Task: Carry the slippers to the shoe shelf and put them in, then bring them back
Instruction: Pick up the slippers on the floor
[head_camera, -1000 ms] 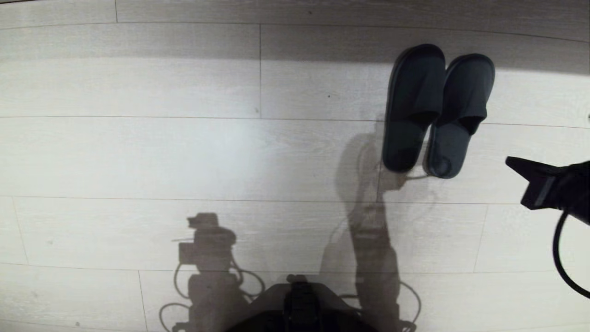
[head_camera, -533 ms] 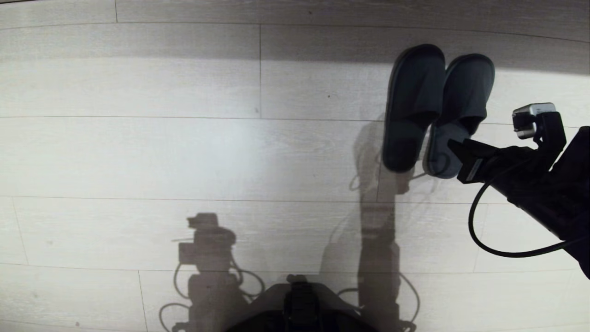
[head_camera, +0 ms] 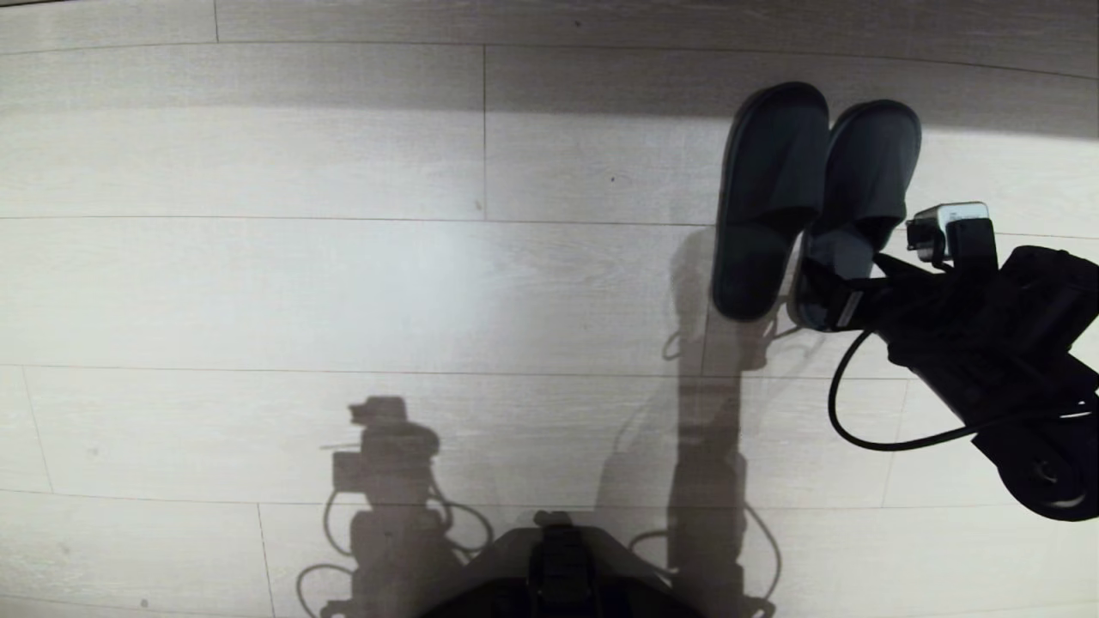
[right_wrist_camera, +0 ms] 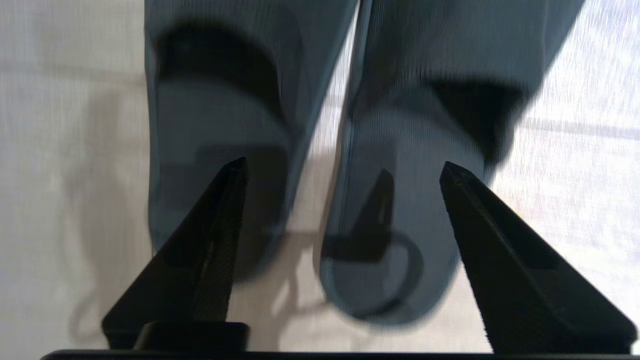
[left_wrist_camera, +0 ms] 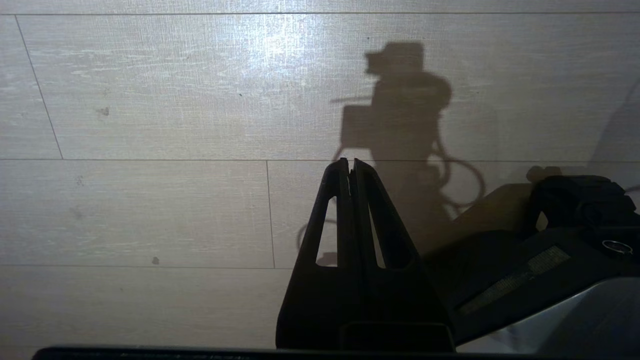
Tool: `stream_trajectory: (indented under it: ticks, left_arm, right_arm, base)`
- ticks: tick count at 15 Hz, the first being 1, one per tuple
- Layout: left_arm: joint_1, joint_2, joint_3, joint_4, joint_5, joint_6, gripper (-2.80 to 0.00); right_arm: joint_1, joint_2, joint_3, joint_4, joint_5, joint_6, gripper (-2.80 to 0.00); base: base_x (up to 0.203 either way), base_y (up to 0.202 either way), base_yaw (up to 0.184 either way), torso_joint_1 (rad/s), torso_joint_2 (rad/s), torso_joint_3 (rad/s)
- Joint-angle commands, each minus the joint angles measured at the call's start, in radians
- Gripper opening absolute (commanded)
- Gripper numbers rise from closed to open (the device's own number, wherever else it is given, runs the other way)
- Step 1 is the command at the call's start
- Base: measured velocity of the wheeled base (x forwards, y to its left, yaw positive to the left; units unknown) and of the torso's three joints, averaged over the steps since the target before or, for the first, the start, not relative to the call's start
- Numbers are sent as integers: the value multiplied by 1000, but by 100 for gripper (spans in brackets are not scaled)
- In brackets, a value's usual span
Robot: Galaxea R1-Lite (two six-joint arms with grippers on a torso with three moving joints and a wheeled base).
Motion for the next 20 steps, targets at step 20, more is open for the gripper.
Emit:
stream_trajectory:
  ticks: [20]
  left_arm:
    - [0,0,-1,0,-1,14,-280]
  right_arm:
    - [-3,305,-349,-236,33,-38,0]
  base:
    - [0,0,0,0,0,0]
